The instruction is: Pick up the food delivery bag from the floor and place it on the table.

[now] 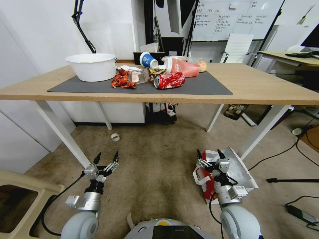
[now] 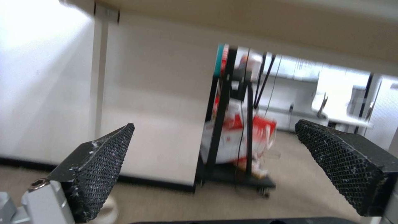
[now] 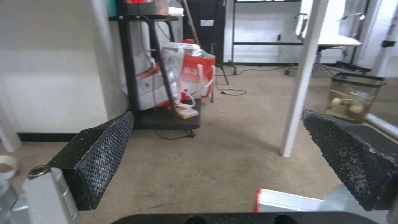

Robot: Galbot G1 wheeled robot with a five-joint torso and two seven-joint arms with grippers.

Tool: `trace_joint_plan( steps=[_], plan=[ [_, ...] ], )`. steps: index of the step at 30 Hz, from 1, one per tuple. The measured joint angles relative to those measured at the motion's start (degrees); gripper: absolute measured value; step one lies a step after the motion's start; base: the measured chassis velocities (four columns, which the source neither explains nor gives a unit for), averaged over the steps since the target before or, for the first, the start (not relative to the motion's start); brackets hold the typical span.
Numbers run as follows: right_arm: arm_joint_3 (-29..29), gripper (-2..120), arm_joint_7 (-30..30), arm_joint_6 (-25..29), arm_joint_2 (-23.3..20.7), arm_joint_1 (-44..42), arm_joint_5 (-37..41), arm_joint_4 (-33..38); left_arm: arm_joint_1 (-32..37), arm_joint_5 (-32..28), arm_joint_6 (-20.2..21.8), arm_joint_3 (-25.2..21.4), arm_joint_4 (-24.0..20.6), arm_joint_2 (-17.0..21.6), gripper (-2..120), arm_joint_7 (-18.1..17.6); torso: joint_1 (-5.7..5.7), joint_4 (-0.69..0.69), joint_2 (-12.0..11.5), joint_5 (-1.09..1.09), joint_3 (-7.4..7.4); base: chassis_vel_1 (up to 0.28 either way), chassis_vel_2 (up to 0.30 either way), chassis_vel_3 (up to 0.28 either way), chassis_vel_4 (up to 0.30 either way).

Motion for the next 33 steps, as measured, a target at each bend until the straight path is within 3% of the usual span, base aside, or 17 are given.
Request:
trace_joint_plan(
  steps=[4, 7, 18, 27, 33],
  plan=[
    [1.74, 100, 2.27, -1.41, -1.06, 0.00, 0.33, 0.56, 0.02, -0.05, -0.68, -0.07, -0.81, 0.00, 100, -0.71, 0.02, 0.00, 0.08, 0.00, 0.00, 0.000, 0.000, 0.000, 0.000],
    [4.86, 100, 5.03, -5.35, -2.74, 0.16, 0.68, 1.04, -0.26, -1.16, -0.60, -0.02, -1.47, 0.24, 100, -1.86, 0.03, -0.01, 0.14, 0.00, 0.00, 0.000, 0.000, 0.000, 0.000],
    [13.91, 100, 5.84, -10.48, -8.78, 2.17, 3.96, -2.99, -1.04, -3.95, 1.62, -0.42, -0.12, 2.58, 100, -4.15, 0.05, 0.01, 0.23, 0.00, 0.00, 0.000, 0.000, 0.000, 0.000],
    [20.89, 100, 4.37, -13.86, -17.48, 4.74, 8.24, -14.95, -5.92, -5.98, 5.01, 0.58, 6.30, 3.87, 100, -4.47, 0.07, 0.00, 0.31, 0.00, 0.00, 0.000, 0.000, 0.000, 0.000],
    [21.79, 100, 2.51, -14.27, -22.16, 6.25, 8.72, -21.79, -6.70, -6.15, 5.46, 0.71, 7.42, 4.17, 100, -4.40, 0.07, -0.01, 0.34, 0.00, 0.00, 0.000, 0.000, 0.000, 0.000]
  ],
)
